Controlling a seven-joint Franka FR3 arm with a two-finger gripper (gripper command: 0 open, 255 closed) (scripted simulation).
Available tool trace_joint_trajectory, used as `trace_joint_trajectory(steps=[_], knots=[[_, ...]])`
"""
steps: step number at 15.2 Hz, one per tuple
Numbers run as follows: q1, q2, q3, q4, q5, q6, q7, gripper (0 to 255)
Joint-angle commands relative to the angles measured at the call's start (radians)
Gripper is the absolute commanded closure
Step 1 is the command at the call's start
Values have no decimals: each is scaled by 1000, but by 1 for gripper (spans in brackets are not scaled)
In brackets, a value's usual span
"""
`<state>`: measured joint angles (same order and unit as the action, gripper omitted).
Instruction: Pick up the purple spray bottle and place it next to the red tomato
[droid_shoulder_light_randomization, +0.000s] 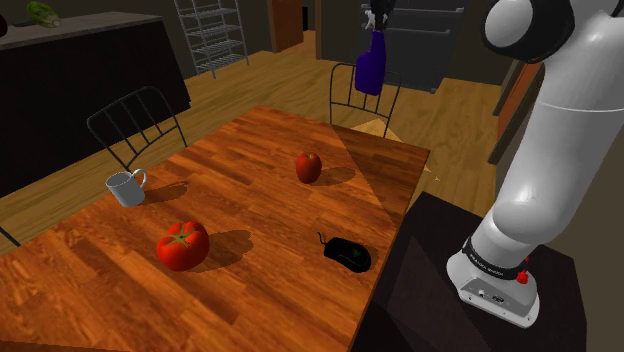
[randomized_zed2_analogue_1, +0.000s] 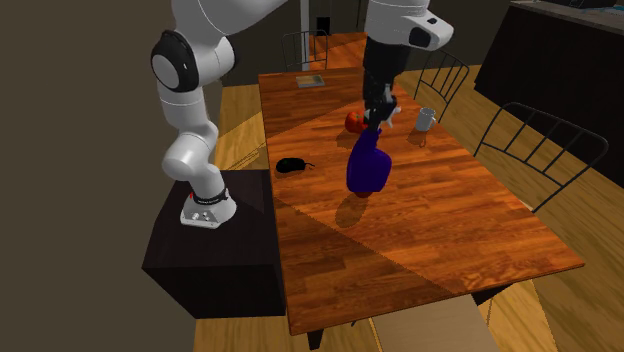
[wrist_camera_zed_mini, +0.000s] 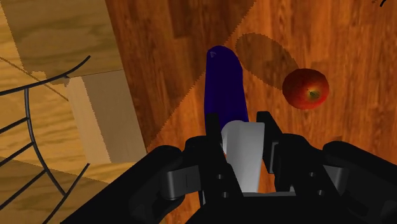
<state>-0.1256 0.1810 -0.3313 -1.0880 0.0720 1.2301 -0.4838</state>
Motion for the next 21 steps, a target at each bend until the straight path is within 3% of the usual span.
trace_joint_trajectory(steps=[1,3,11,21], knots=[[-12,30,-4,74,12,-45,-7,255],[-24,62,-7,146,25,-87,-11,255],[140,-115,83,-162,-39,57,204,255],[271,-174,205,-323,-49,164,452,255]])
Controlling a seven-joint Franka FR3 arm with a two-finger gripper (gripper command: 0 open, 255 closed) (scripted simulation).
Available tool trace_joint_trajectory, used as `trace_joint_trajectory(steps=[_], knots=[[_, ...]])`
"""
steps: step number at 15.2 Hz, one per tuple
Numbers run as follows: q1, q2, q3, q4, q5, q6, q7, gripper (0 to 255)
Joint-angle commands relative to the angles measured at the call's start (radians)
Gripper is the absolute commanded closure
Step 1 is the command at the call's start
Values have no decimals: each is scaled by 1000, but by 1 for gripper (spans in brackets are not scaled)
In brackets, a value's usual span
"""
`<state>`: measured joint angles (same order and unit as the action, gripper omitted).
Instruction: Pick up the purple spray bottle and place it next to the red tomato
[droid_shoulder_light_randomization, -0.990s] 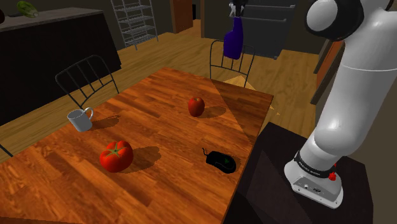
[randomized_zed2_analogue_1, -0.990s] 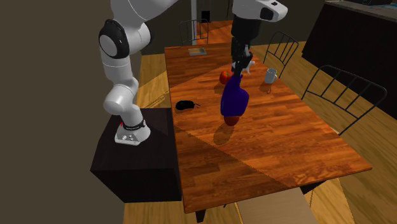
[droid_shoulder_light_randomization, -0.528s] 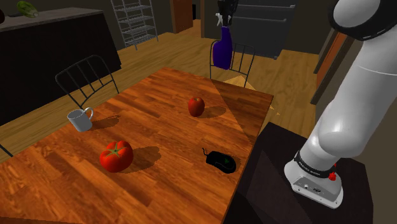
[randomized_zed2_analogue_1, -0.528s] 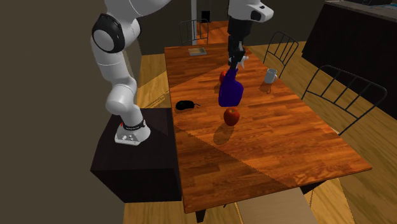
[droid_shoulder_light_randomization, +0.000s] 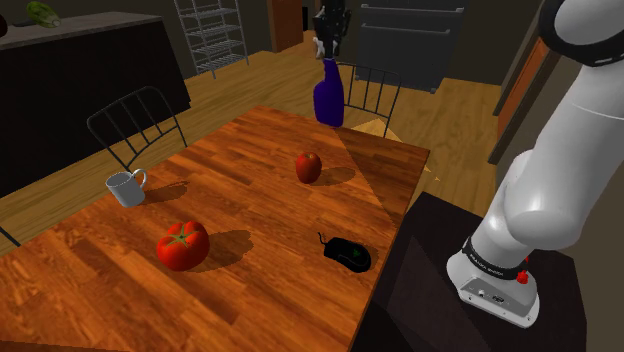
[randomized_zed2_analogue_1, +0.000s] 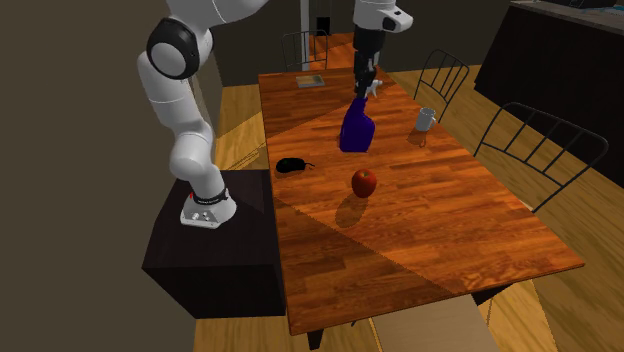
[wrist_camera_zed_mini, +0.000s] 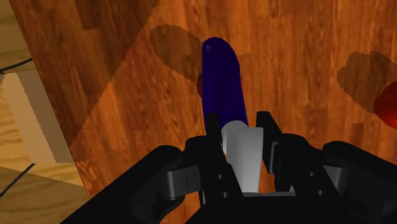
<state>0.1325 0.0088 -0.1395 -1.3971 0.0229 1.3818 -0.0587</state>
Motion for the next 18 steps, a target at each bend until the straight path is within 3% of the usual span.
trace_joint_trajectory(steps=[1,10,18], knots=[[25,-1,24,-21,1,22,51,255],[130,60,123,-21,5,88,253,255],[226,187,196,81,-5,118,419,255]])
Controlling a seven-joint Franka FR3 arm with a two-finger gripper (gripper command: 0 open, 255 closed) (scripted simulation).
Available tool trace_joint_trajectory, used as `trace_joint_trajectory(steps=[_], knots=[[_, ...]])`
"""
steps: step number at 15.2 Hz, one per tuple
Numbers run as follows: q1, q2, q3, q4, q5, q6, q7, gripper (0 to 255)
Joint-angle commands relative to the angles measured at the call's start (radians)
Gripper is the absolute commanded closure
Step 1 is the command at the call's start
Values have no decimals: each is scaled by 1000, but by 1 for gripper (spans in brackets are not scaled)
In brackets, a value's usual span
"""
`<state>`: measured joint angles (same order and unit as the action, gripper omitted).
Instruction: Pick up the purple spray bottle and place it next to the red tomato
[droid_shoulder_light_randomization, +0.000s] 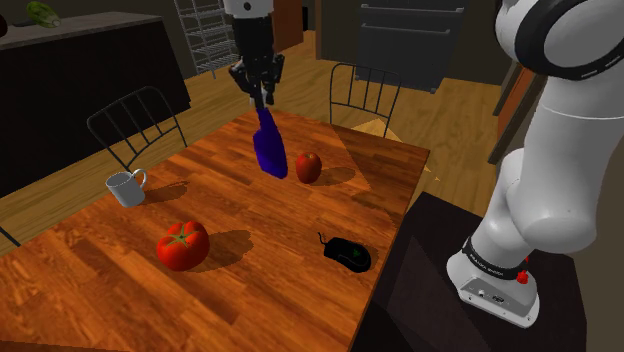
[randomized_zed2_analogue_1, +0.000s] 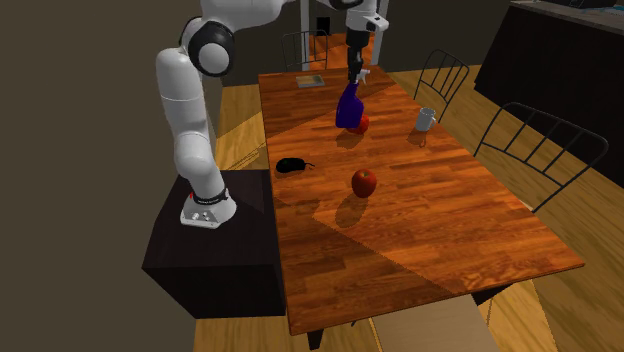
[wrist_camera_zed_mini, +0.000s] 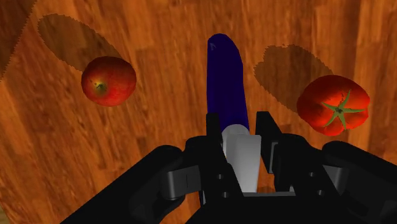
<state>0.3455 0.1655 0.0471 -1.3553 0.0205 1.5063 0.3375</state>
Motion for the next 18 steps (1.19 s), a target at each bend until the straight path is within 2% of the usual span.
trace_joint_trajectory(steps=[1,9,18], knots=[[26,52,17,60,-5,-6,43,255],[136,270,64,313,-37,-39,189,255],[128,217,63,108,-31,113,185,255]])
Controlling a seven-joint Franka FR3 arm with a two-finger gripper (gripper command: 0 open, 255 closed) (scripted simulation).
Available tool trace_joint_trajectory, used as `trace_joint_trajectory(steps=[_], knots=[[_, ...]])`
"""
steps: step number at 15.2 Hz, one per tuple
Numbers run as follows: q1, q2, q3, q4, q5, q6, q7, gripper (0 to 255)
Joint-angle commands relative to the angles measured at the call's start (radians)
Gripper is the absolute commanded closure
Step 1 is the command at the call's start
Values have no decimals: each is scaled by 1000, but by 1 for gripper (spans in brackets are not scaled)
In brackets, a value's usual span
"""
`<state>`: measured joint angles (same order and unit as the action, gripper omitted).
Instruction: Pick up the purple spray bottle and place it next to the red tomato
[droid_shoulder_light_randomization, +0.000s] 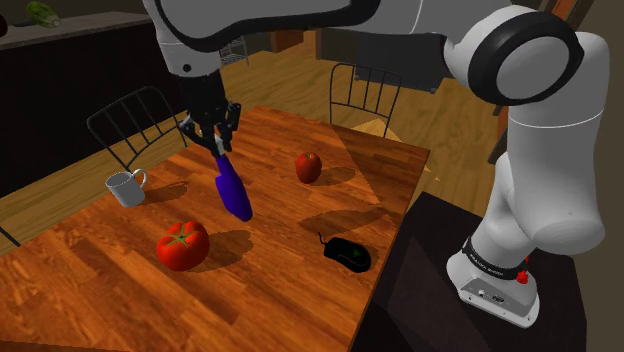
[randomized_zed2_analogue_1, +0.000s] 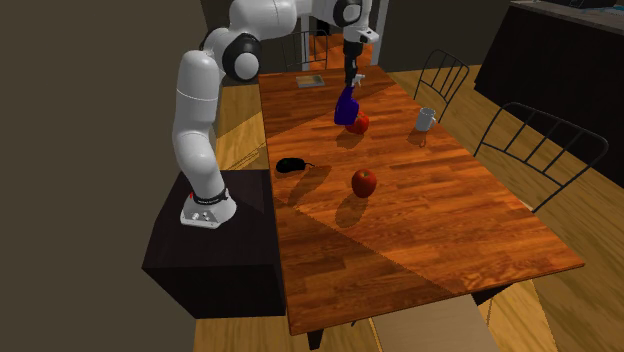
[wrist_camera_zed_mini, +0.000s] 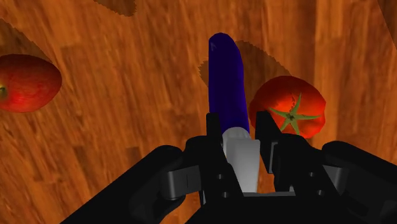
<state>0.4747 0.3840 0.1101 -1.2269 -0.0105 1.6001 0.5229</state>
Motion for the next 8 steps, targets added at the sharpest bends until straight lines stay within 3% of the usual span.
trace_joint_trajectory(steps=[1,8], knots=[[-1,-5,0,-39,1,35,-1,255],[-4,-19,-1,-154,2,136,-3,255]])
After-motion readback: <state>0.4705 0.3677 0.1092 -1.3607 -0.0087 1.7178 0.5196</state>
